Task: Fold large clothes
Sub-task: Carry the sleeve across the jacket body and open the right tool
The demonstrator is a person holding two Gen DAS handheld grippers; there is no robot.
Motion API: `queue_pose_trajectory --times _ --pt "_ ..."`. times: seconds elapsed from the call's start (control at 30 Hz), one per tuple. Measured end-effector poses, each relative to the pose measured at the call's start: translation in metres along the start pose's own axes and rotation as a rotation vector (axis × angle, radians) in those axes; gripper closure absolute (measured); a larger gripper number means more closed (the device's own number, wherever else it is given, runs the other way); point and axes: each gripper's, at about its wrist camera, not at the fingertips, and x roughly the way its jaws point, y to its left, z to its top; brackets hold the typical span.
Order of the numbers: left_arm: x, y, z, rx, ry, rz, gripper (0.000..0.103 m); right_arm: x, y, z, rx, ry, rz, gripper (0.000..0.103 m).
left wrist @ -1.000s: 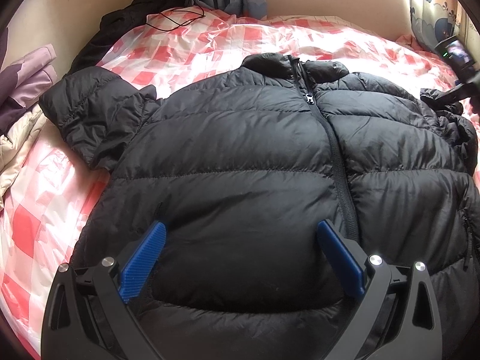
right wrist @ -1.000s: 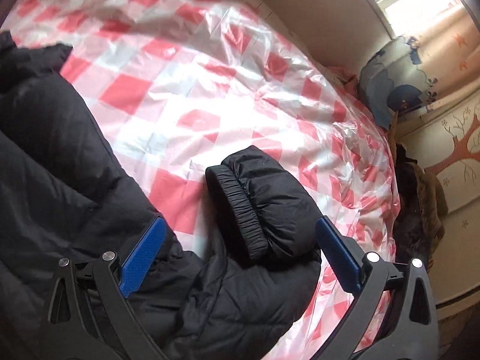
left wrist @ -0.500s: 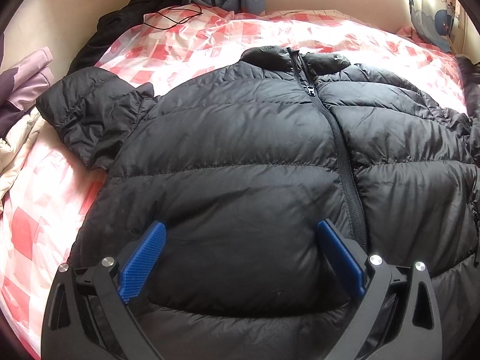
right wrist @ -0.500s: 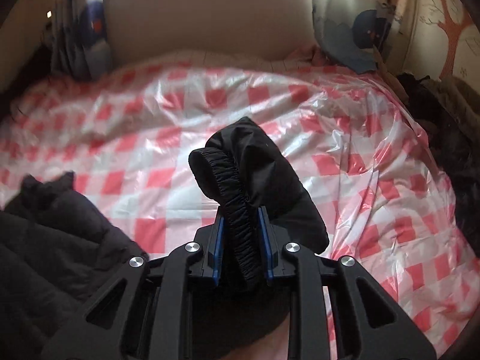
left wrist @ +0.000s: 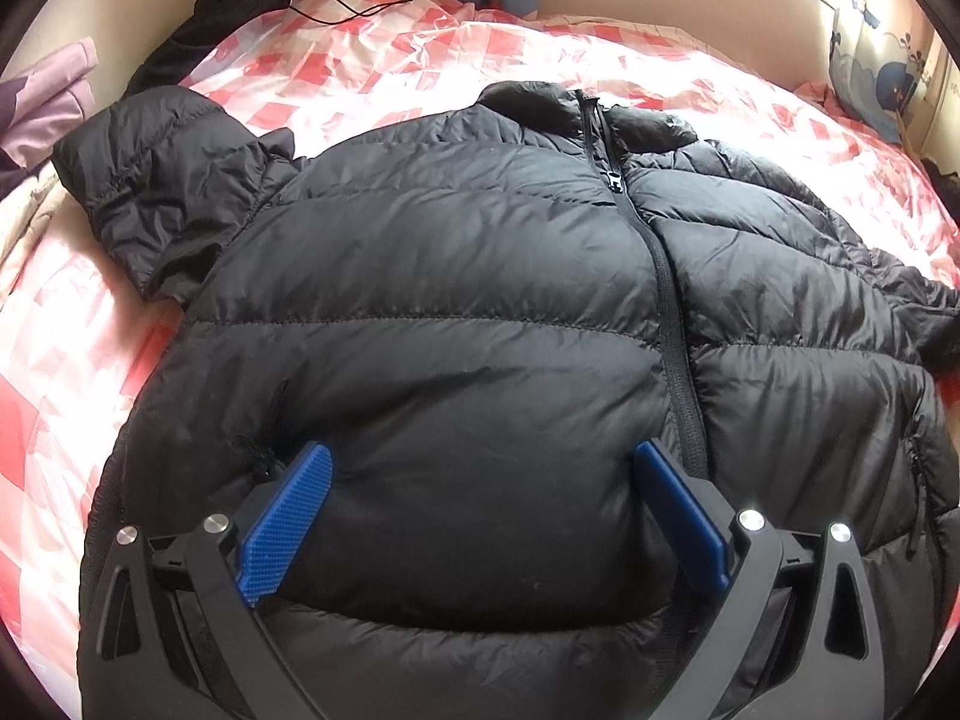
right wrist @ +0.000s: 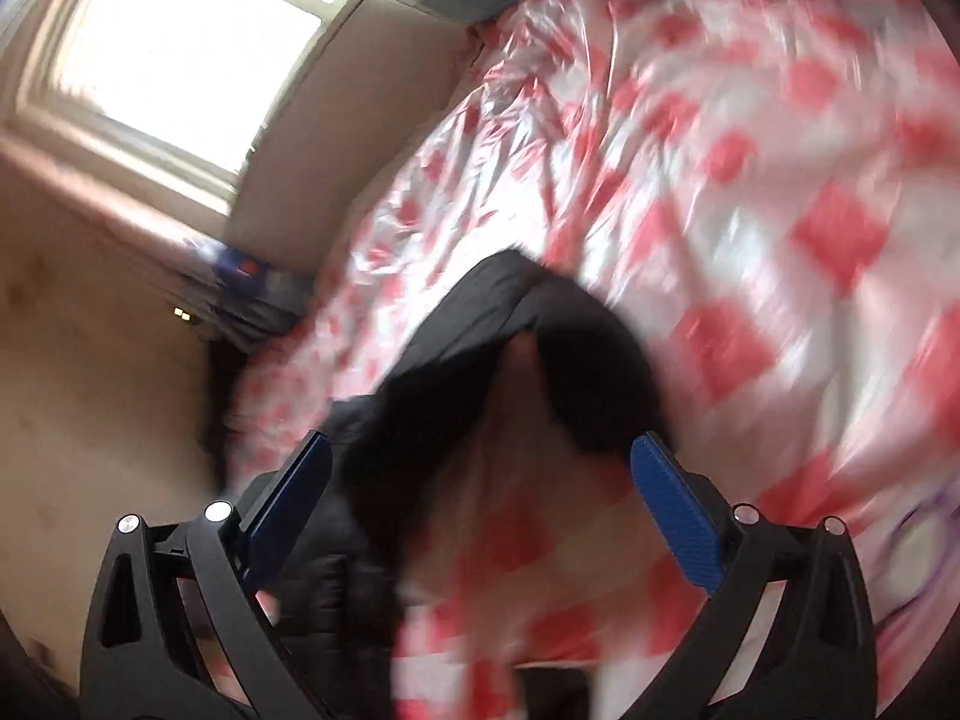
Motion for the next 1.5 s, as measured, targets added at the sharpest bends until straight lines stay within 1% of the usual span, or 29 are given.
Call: queue_pose_trajectory --times 0.07,0.17,0.23,0.3,0.37,0.43,0.47,0.5,0.53,0.6,0.63,0.7,0.73,0.77,0.8,0.83,0.87,0.9,0.93,1.0,1.03,1.1,1.13,1.27,1.3,1.33,1.4,1.43,1.5 --pt "-0.001 0.001 0.000 -0.002 -0.003 0.000 0.006 0.010 -0.012 -0.017 0.128 -0.001 0.151 0.006" --pt "-0.001 0.001 0.000 -0.002 -0.001 -0.003 0.006 0.032 -0.031 -0.023 0.264 -0.045 0.272 0.006" --pt "-0.001 0.000 0.000 0.003 -0.003 -0.002 0.006 0.051 -0.045 -0.020 0.361 -0.062 0.300 0.006" --pt "-0.001 0.000 0.000 0.006 -0.005 -0.001 0.006 0.061 -0.066 -0.012 0.460 -0.111 0.315 0.006" --pt "-0.001 0.000 0.000 0.010 -0.005 0.002 0.006 0.068 -0.083 0.003 0.555 -0.214 0.353 0.006" --pt "0.000 0.000 0.000 0.012 -0.005 0.007 0.006 0.070 -0.088 0.021 0.574 -0.300 0.364 0.006" --pt "0.000 0.000 0.000 0.013 -0.005 0.007 0.006 0.070 -0.083 0.035 0.535 -0.320 0.332 0.008" --pt "0.001 0.000 0.000 0.014 -0.005 0.010 0.006 0.072 -0.072 0.051 0.470 -0.319 0.287 0.026" --pt "0.001 -0.001 0.000 0.018 -0.006 0.014 0.006 0.075 -0.059 0.066 0.402 -0.307 0.255 0.040" --pt "0.001 -0.001 0.000 0.019 -0.016 0.019 0.006 0.082 -0.017 0.100 0.245 -0.265 0.167 0.076" --pt "0.001 -0.002 0.001 0.016 -0.021 0.020 0.006 0.080 0.014 0.116 0.132 -0.264 0.153 0.080" --pt "0.001 -0.001 0.001 0.012 -0.025 0.019 0.006 0.063 0.078 0.129 -0.133 -0.305 0.193 0.082" --pt "0.003 -0.001 0.002 0.010 -0.022 0.017 0.006 0.053 0.111 0.127 -0.287 -0.317 0.208 0.082" --pt "0.004 -0.001 0.001 0.009 -0.019 0.015 0.006 0.048 0.128 0.124 -0.370 -0.309 0.176 0.082" --pt "0.005 -0.001 0.001 0.008 -0.016 0.013 0.006 0.049 0.130 0.124 -0.386 -0.286 0.133 0.081" --pt "0.005 -0.001 0.001 0.006 -0.012 0.007 0.006 0.054 0.116 0.126 -0.351 -0.228 0.090 0.079" --pt "0.005 -0.001 0.001 0.005 -0.009 0.001 0.006 0.059 0.092 0.127 -0.286 -0.188 0.023 0.071" --pt "0.005 -0.002 0.001 0.004 -0.009 -0.005 0.006 0.063 0.065 0.127 -0.209 -0.161 -0.036 0.059" --pt "0.004 -0.002 0.000 0.003 -0.009 -0.008 0.006 0.067 0.033 0.124 -0.116 -0.127 -0.045 0.054" --pt "0.003 -0.003 0.000 0.003 -0.010 -0.014 0.006 0.070 -0.017 0.113 0.036 -0.088 -0.025 0.047" --pt "0.003 -0.003 0.000 0.005 -0.011 -0.014 0.006 0.072 -0.039 0.106 0.100 -0.082 0.015 0.044" --pt "0.004 -0.004 -0.001 0.009 -0.010 -0.011 0.006 0.078 -0.062 0.095 0.174 -0.078 0.053 0.027" --pt "0.004 -0.003 -0.001 0.010 -0.009 -0.011 0.006 0.080 -0.069 0.095 0.198 -0.083 0.066 0.023" --pt "0.005 -0.003 -0.001 0.011 -0.010 -0.005 0.006 0.088 -0.085 0.106 0.306 -0.123 0.175 0.016" --pt "0.005 -0.003 -0.001 0.011 -0.009 -0.004 0.006 0.095 -0.090 0.107 0.330 -0.128 0.173 0.015" --pt "0.006 -0.003 -0.001 0.012 -0.009 -0.003 0.006 0.099 -0.094 0.108 0.344 -0.128 0.149 0.015" --pt "0.006 -0.003 -0.001 0.018 -0.008 0.002 0.006 0.108 -0.100 0.103 0.391 -0.087 0.077 0.015" --pt "0.007 -0.004 -0.001 0.018 -0.009 0.003 0.006 0.109 -0.100 0.097 0.409 -0.094 0.064 0.015" --pt "0.007 -0.003 -0.002 0.016 -0.008 0.002 0.006 0.112 -0.090 0.085 0.384 -0.104 0.059 0.015"
